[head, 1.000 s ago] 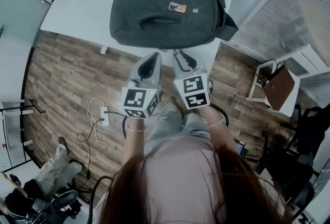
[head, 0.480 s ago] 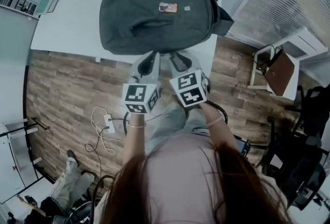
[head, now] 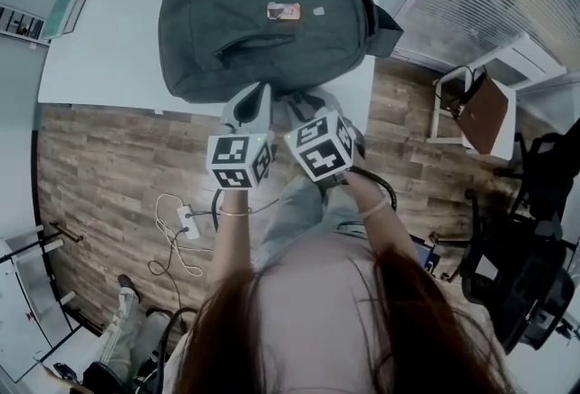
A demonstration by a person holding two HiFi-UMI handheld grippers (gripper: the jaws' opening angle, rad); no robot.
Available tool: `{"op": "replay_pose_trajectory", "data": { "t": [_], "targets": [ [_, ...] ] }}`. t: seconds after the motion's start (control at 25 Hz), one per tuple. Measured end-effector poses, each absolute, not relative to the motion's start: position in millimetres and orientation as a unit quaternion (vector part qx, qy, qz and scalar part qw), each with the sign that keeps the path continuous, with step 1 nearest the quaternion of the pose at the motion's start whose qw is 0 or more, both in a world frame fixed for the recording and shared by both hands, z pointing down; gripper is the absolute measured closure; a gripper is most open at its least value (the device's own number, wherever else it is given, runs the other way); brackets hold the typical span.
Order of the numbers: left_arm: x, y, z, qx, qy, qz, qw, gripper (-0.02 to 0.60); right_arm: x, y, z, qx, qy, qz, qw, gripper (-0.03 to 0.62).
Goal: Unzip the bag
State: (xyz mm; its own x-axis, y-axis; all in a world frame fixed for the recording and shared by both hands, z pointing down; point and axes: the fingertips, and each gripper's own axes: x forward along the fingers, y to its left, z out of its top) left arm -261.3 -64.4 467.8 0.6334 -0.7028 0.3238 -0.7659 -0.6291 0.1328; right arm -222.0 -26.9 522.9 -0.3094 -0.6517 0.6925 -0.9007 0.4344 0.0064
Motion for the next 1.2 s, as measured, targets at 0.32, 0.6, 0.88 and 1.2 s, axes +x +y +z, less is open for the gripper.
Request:
{"op": "replay_pose_trajectory", "data": {
  "t": [0.32, 0.6, 0.88, 1.2],
  "targets": [
    [-260.8, -68.6, 475.6, 0.898, -0.395, 0.118, 0.152, 0.574, -222.7, -34.6, 525.8, 0.51, -0.77, 0.201, 0.327, 0.583],
    [-261.1, -71.2, 483.4, 0.89, -0.403, 0.15, 0.154, 0.574, -219.3, -30.5, 521.6, 0.511, -0.779, 0.195, 0.307, 0.586],
    [-259.1, -72.4, 489.7, 0.883, -0.404, 0.174, 0.166, 0.574, -214.6, -29.4, 523.1, 0.519, -0.773, 0.187, 0.313, 0.586],
    [-259.9, -72.3, 492.8, 0.881, -0.399, 0.187, 0.173, 0.575, -203.6, -28.4, 524.2, 0.54, -0.756, 0.189, 0.317, 0.586]
  ]
}}
